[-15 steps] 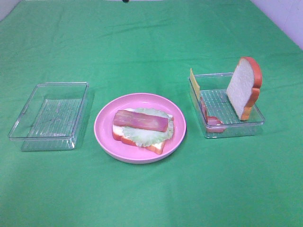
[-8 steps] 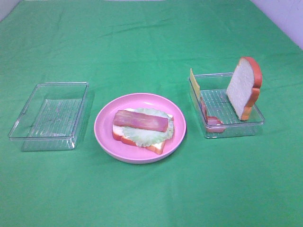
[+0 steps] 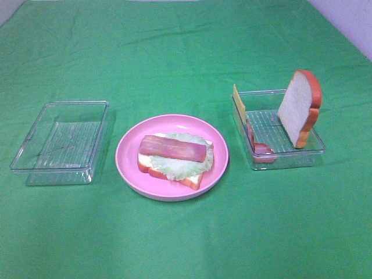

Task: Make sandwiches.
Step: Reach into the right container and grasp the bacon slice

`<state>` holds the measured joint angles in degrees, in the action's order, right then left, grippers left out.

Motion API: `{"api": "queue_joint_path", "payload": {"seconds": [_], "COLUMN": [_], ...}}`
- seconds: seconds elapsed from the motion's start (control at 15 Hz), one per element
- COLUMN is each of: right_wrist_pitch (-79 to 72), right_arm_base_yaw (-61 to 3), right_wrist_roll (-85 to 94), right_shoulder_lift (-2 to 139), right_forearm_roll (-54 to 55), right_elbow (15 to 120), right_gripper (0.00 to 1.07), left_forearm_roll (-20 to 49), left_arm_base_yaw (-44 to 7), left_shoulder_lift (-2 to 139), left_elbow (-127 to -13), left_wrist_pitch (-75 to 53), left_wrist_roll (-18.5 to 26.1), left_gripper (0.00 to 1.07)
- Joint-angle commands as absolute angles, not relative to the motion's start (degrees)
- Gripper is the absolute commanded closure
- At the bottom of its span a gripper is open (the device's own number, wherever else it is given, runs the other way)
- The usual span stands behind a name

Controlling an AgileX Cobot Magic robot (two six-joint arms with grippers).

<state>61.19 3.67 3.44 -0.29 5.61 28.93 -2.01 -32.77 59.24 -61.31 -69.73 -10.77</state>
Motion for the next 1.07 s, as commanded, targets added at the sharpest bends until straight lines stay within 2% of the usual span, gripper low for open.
{"api": "queue_joint_path", "payload": {"seconds": [0.07,0.33,0.6,0.87,1.07], "right_wrist_pitch": [60.7,60.7,60.7,60.7,59.2], "right_arm_base_yaw": [3.9,3.9,3.9,3.9,3.9], "right_wrist_roll": [4.1,4.1,4.1,4.1,4.1], "right_shoulder_lift": [-1.1,-1.1,-1.1,-1.0,1.9], "right_forearm_roll": [5.6,5.6,5.6,5.6,5.6], "right_elbow": [28.8,28.8,28.8,28.8,29.8], "right_gripper": [0.34,0.34,0.34,0.34,0.34], "left_forearm_roll": [-2.0,-2.0,-2.0,-1.7,-0.9], "left_arm_base_yaw": [-32.7,-32.7,-32.7,-32.7,-32.7], "left_shoulder_lift": [54.9,44.3,31.5,11.7,1.7], "left_elbow": [-54.0,-40.8,-35.3,-33.6,-33.5], "left_wrist_pitch": [-73.7,-71.1,-71.1,-70.9,-67.0], "left_wrist_roll": [-10.6,-9.6,-9.3,-3.3,-1.8], "left_gripper": [0.3,0.3,0.3,0.3,0.3]}}
